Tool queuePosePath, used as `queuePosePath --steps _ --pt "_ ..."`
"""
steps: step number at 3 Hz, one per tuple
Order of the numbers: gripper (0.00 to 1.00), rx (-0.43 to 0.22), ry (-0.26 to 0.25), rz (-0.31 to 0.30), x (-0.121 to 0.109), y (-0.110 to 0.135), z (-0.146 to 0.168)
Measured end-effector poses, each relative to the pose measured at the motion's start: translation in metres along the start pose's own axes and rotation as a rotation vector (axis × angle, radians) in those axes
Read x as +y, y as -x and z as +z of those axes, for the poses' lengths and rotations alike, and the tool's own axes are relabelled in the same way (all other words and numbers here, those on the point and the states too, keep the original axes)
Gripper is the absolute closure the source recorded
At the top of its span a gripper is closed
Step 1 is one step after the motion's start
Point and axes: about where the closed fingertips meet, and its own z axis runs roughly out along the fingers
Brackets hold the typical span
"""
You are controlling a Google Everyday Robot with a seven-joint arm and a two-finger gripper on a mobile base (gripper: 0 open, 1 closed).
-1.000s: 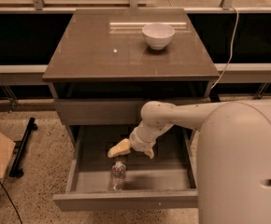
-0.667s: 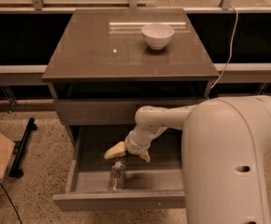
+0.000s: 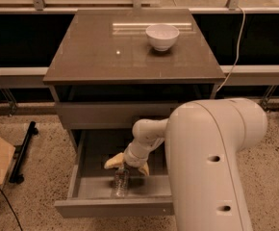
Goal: Pick water bottle from middle drawer and place on counter
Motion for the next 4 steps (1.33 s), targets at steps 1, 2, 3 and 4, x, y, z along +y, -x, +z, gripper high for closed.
queuePosePath --steps 1,2,3,4 --pt "0.00 0.034 -0.028 0.087 -0.011 -0.003 0.030" --pt "0.19 0.064 -0.055 0.134 -0.018 -0.006 0.046" --pt "0.41 0.059 -0.067 0.138 -0.019 -0.006 0.047" --pt "0.66 0.058 -0.066 0.138 -0.017 -0.007 0.042"
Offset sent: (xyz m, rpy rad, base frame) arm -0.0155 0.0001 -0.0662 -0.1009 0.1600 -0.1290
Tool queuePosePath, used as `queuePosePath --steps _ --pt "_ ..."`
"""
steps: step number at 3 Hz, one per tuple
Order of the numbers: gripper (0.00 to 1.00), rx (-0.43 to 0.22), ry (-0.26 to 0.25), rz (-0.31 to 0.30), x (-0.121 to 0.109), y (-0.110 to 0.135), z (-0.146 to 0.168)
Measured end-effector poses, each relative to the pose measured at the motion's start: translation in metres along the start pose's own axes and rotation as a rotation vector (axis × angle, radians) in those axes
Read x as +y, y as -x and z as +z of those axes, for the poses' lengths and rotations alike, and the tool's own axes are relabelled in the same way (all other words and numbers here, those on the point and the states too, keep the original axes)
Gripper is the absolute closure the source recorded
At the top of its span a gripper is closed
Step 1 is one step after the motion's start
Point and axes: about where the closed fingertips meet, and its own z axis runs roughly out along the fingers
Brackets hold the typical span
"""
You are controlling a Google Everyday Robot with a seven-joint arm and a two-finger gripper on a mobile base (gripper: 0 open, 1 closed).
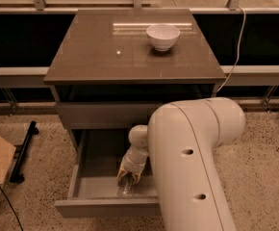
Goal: Pick water bottle from middle drawer and place on counter
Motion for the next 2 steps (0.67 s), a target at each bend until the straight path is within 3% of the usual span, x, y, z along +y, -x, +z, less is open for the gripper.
queuePosePath --steps 1,2 --pt "0.95 -0.093 0.138 -0.019 0.008 0.002 -0.053" --pt "1.00 -0.166 0.327 -0.076 0.020 -0.005 -0.108"
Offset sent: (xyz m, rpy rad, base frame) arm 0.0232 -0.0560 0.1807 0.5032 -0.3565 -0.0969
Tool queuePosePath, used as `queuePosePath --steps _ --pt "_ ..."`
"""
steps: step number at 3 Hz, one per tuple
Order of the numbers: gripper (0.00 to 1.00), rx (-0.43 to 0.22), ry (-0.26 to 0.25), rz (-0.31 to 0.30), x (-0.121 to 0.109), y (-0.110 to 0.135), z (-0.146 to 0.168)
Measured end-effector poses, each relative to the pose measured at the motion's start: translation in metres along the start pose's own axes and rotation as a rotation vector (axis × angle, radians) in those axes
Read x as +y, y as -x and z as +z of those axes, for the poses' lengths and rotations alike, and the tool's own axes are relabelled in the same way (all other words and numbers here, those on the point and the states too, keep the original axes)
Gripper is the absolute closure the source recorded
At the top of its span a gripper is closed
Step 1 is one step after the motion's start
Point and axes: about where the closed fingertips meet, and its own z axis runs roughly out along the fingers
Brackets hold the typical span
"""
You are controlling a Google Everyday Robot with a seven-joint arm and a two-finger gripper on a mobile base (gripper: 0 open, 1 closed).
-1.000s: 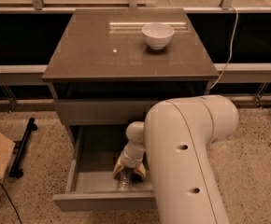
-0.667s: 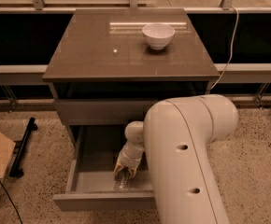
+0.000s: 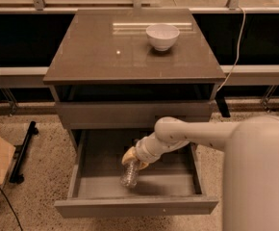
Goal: Pick water bottle from middle drawer and place on counter
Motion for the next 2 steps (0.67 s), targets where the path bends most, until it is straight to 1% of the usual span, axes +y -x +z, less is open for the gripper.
queuePosePath --steps 1,2 --pt "1.00 0.008 0.246 -0.126 0.016 -0.016 -0.090" --pt "1.00 0.031 0.307 -0.237 0.012 -0.037 -0.147"
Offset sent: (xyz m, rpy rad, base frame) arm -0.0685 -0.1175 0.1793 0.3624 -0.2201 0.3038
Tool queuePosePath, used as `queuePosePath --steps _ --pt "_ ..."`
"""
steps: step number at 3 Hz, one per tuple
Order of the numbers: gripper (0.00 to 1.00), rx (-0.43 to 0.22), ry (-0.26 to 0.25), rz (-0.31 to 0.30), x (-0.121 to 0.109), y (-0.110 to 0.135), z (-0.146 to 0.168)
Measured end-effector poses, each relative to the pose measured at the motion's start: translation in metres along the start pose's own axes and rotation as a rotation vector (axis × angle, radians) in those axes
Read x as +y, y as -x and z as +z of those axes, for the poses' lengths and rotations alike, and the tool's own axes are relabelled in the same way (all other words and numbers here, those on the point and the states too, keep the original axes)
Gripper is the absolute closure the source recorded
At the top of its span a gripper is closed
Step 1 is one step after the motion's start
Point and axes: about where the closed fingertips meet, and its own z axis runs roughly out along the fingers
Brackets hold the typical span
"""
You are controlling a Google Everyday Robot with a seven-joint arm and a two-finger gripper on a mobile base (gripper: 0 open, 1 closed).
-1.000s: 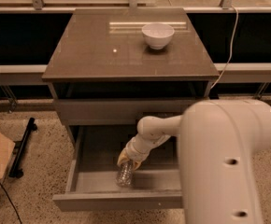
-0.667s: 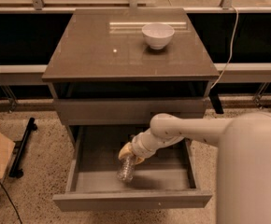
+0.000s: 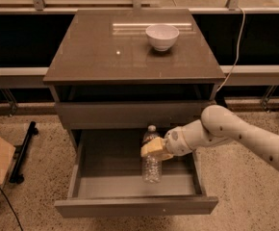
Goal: Pick water bottle from middle drawer and place on counter
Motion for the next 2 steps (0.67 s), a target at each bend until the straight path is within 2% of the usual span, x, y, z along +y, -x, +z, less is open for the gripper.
queuePosePath --steps 1,2 --pt "1.00 -0.030 -0.019 -0.095 0.014 -0.029 -0.069" --pt "1.00 -0.073 -0.114 -0.243 0.044 -0.035 -0.147"
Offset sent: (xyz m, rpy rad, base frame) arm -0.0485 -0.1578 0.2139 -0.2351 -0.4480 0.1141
